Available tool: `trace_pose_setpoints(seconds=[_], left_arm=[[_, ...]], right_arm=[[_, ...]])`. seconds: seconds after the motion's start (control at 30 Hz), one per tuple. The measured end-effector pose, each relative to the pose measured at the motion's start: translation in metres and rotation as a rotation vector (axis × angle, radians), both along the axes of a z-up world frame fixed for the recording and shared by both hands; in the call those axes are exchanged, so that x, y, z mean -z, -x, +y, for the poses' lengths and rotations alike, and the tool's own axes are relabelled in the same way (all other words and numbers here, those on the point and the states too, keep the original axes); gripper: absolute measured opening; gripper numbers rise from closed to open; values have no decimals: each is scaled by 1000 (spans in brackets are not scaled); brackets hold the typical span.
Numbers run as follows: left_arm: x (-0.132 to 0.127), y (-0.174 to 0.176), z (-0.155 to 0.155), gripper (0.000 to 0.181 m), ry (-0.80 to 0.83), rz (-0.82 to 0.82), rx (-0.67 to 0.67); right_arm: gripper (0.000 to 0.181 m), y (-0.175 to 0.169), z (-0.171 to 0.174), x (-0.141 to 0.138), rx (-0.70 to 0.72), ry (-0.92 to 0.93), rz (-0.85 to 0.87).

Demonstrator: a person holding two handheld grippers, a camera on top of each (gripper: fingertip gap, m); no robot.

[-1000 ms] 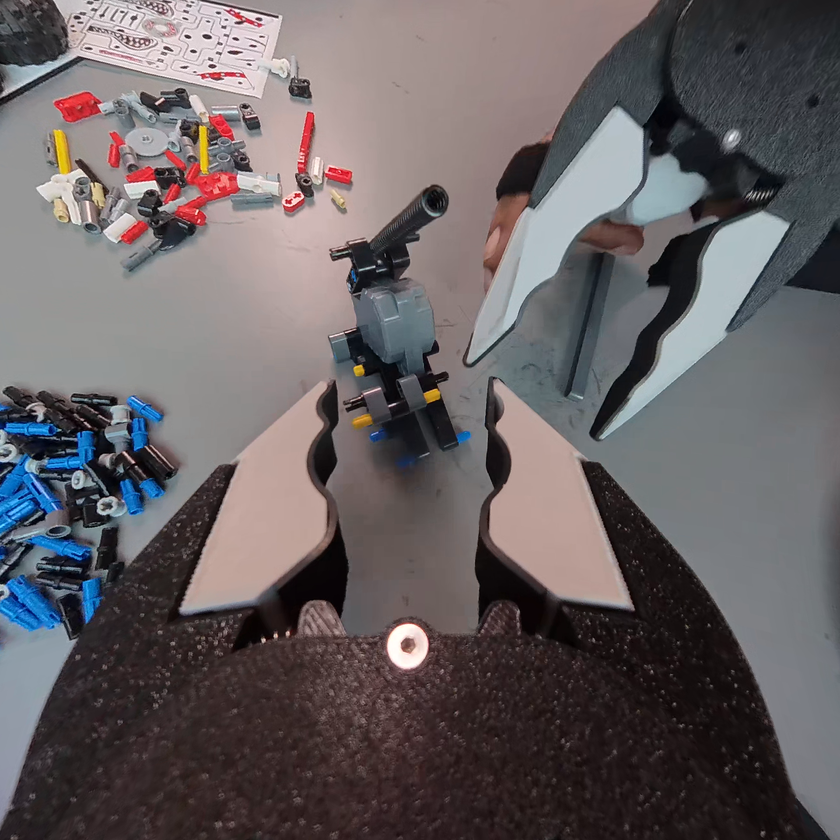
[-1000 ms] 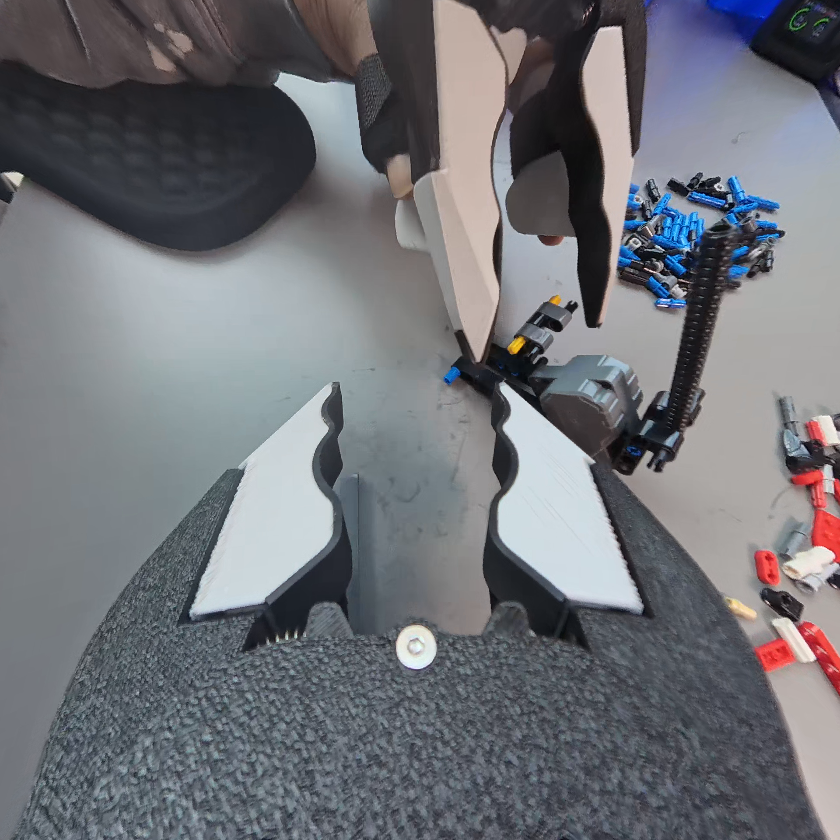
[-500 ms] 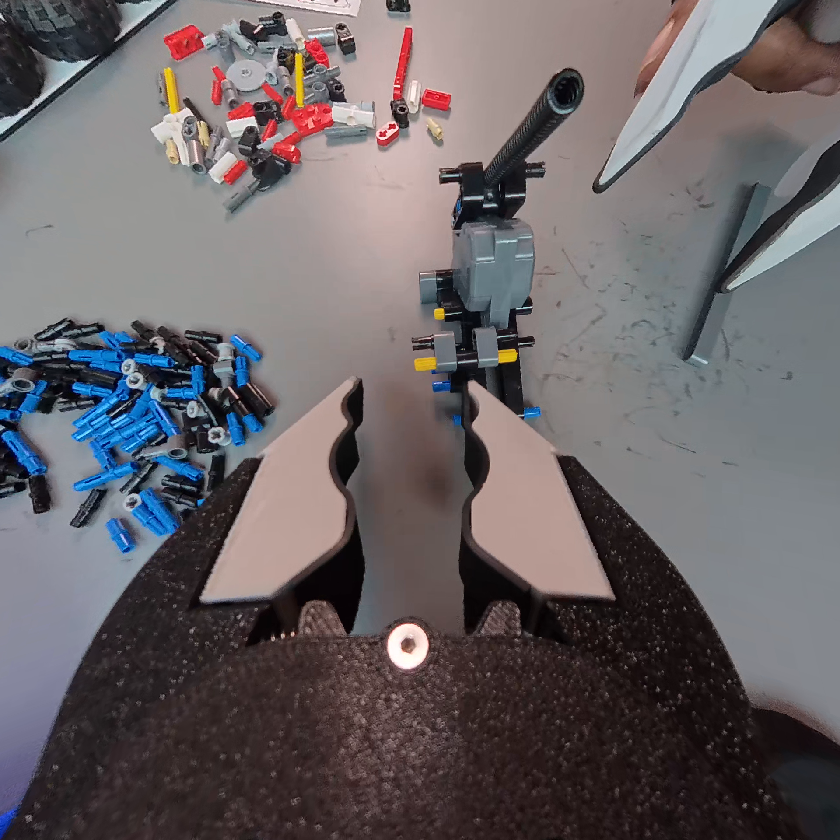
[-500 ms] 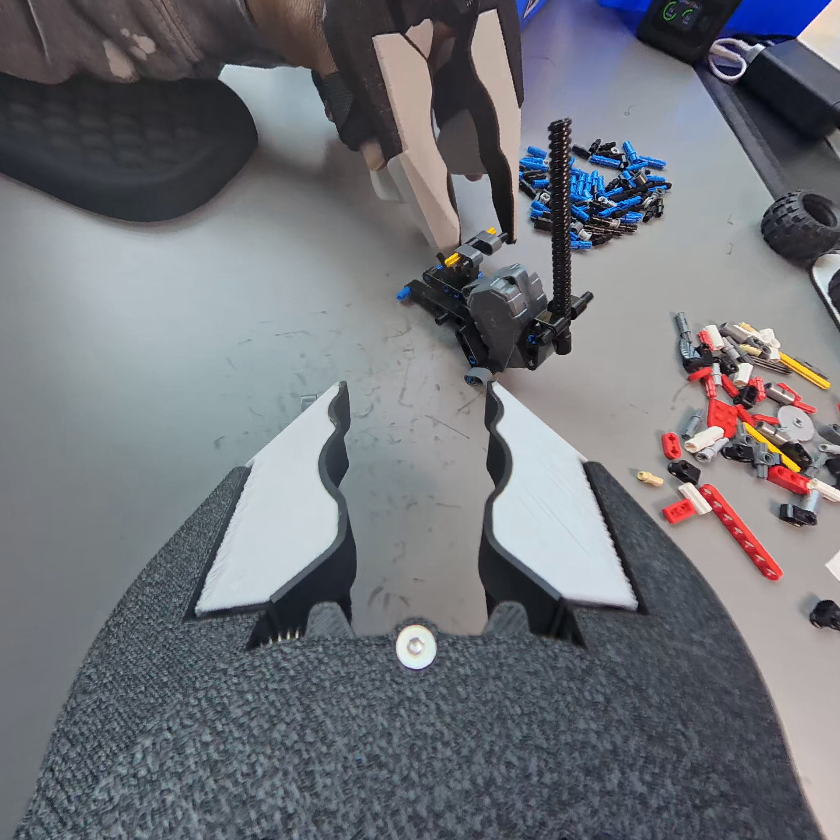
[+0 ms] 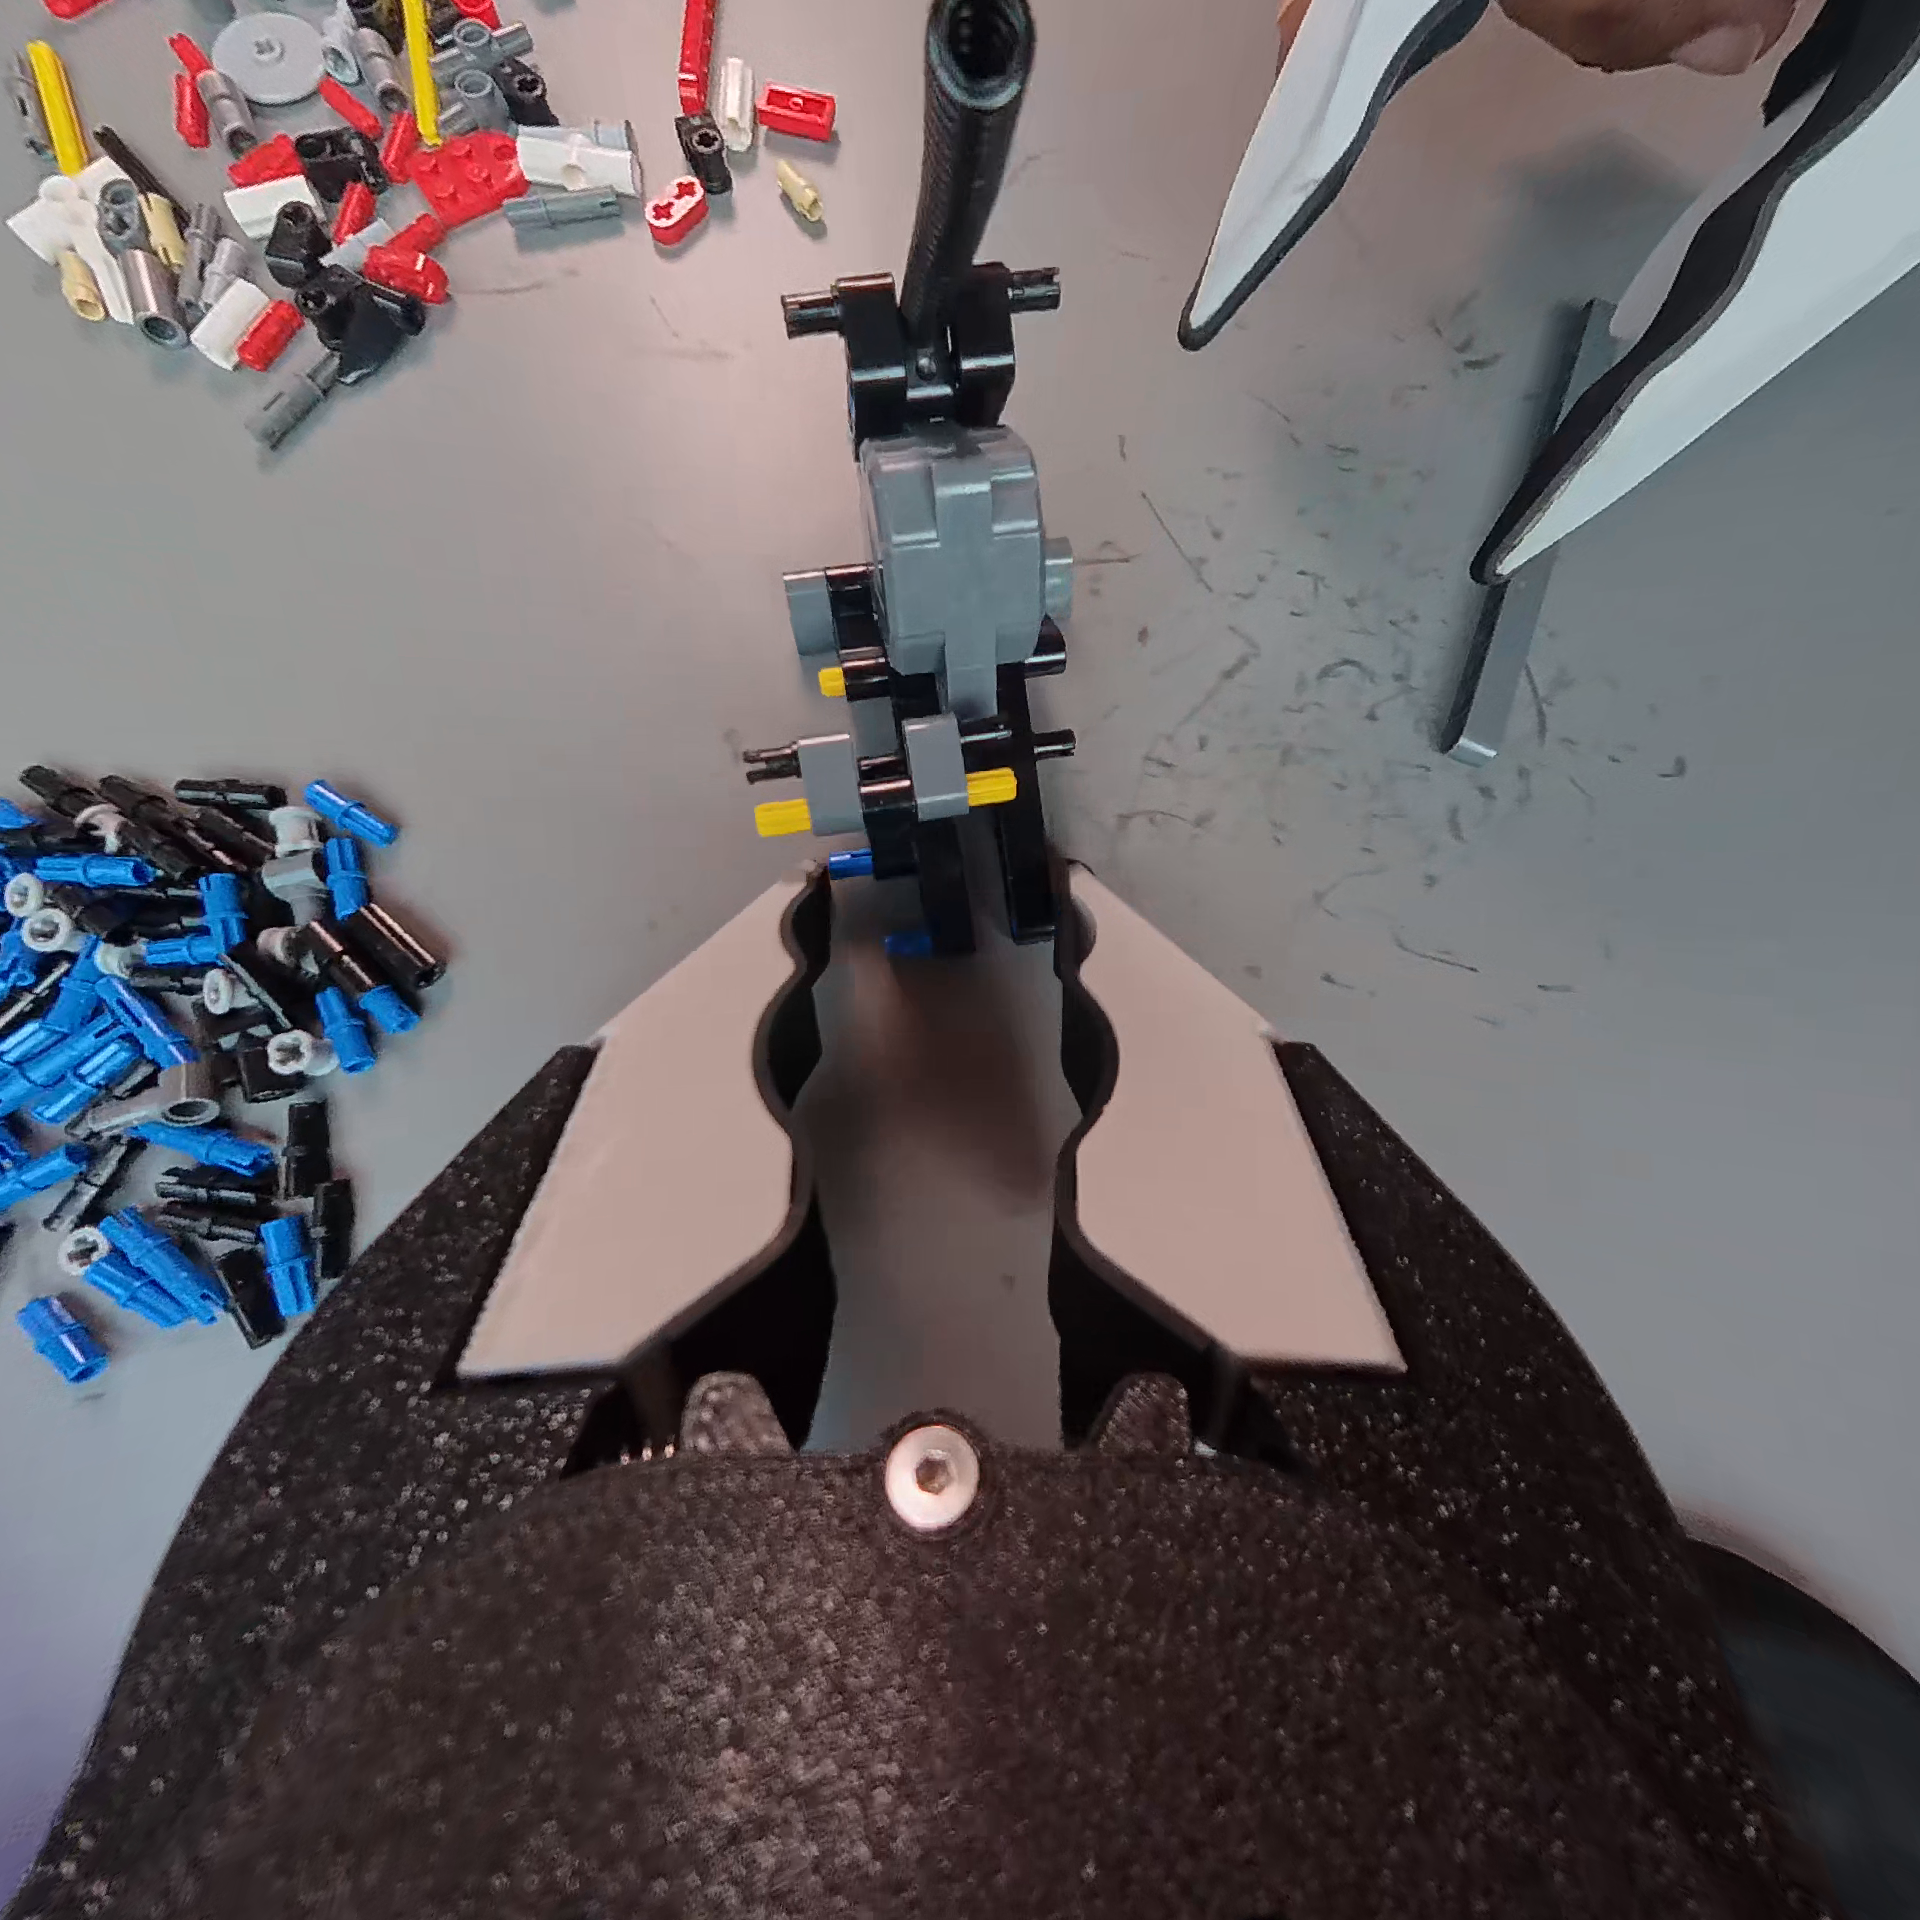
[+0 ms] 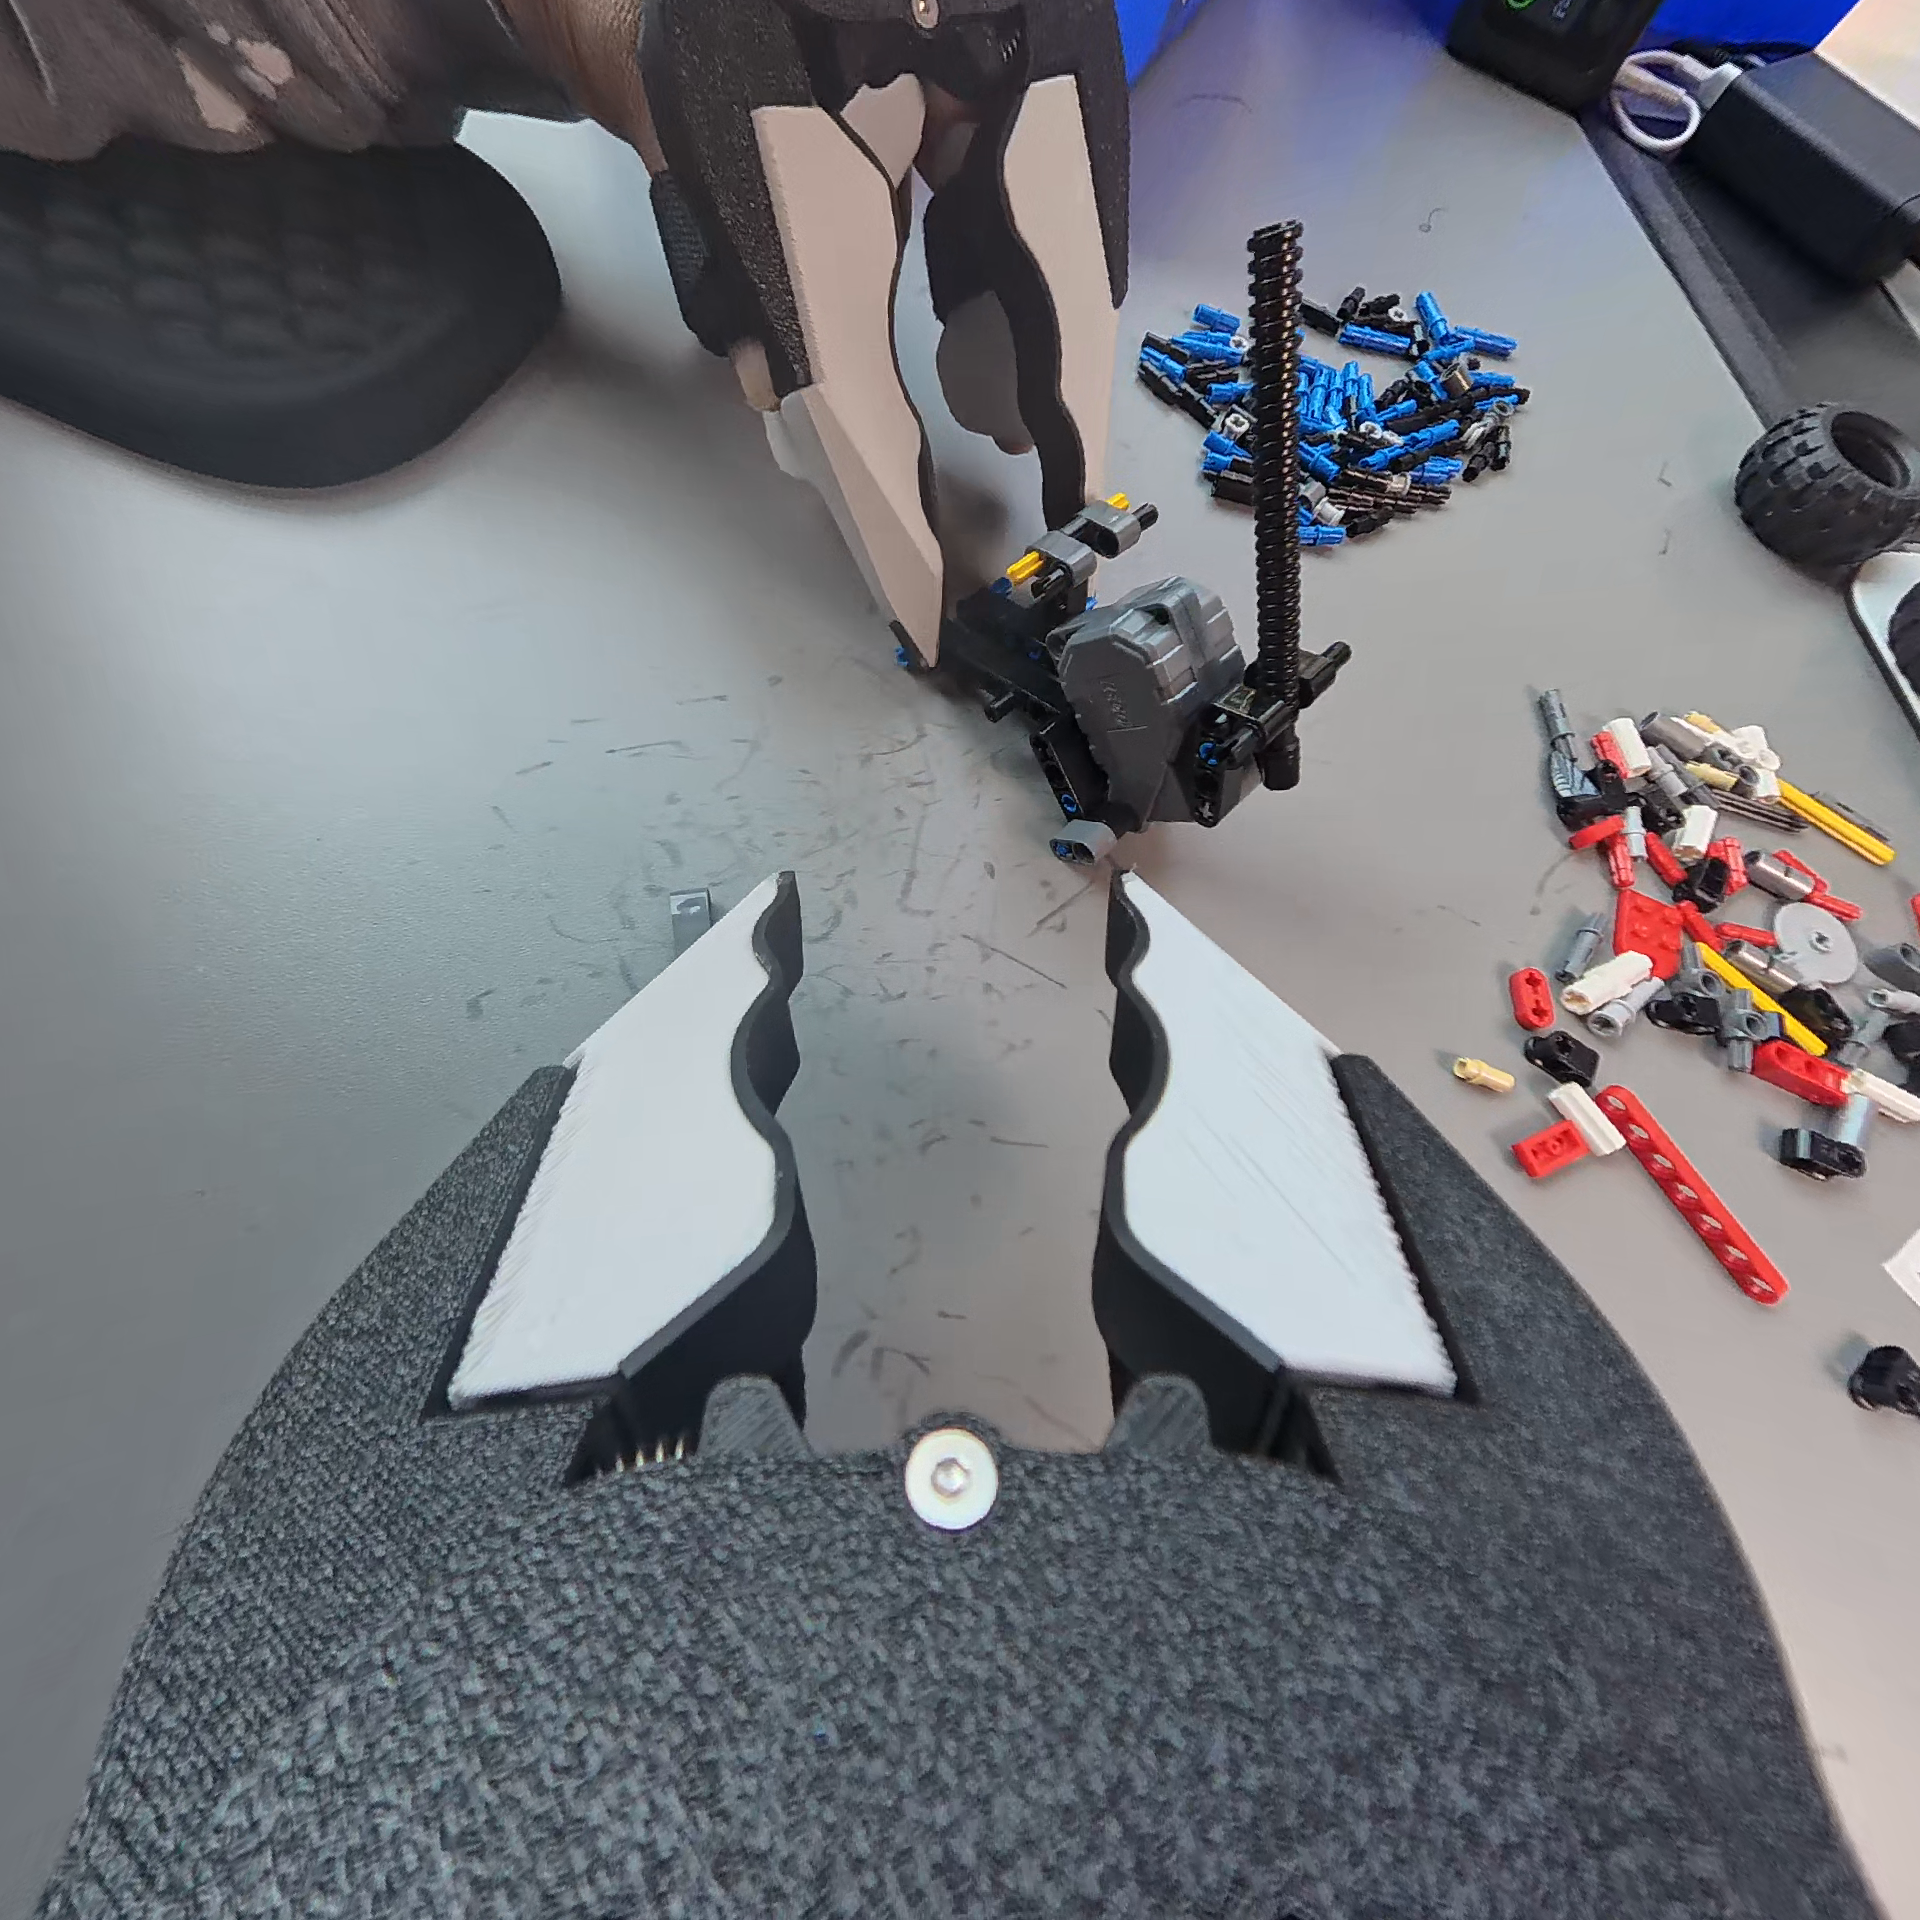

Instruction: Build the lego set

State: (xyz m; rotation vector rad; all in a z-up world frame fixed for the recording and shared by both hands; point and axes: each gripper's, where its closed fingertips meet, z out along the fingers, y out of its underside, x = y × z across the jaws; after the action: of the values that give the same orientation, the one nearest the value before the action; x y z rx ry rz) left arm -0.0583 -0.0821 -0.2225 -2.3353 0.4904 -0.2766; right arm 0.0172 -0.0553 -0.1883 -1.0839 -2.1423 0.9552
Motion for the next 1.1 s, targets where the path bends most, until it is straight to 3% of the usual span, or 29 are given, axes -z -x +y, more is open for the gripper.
trace_pose_setpoints(seconds=[0.03, 0.17, 0.47, 0.8, 0.87, 1.1], left_arm=[[0, 1, 0, 42, 0, -6, 0], [-3, 3, -1, 40, 15, -103, 1], [-37, -2, -1, 39, 123, -639, 21], [-26, 1, 1, 38, 232, -735, -36], [-26, 1, 2, 31, 230, -745, -33], [-20, -3, 1, 30, 238, -680, -25]], right_arm=[[59, 0, 0, 0, 0, 0, 0], [59, 0, -1, -1, -2, 0, 3], [67, 24, 17, -9, 109, -89, 127], [83, 50, 21, -10, 165, -99, 186], [80, 50, 16, -13, 137, -91, 222], [71, 49, -3, -17, 49, -56, 257]])
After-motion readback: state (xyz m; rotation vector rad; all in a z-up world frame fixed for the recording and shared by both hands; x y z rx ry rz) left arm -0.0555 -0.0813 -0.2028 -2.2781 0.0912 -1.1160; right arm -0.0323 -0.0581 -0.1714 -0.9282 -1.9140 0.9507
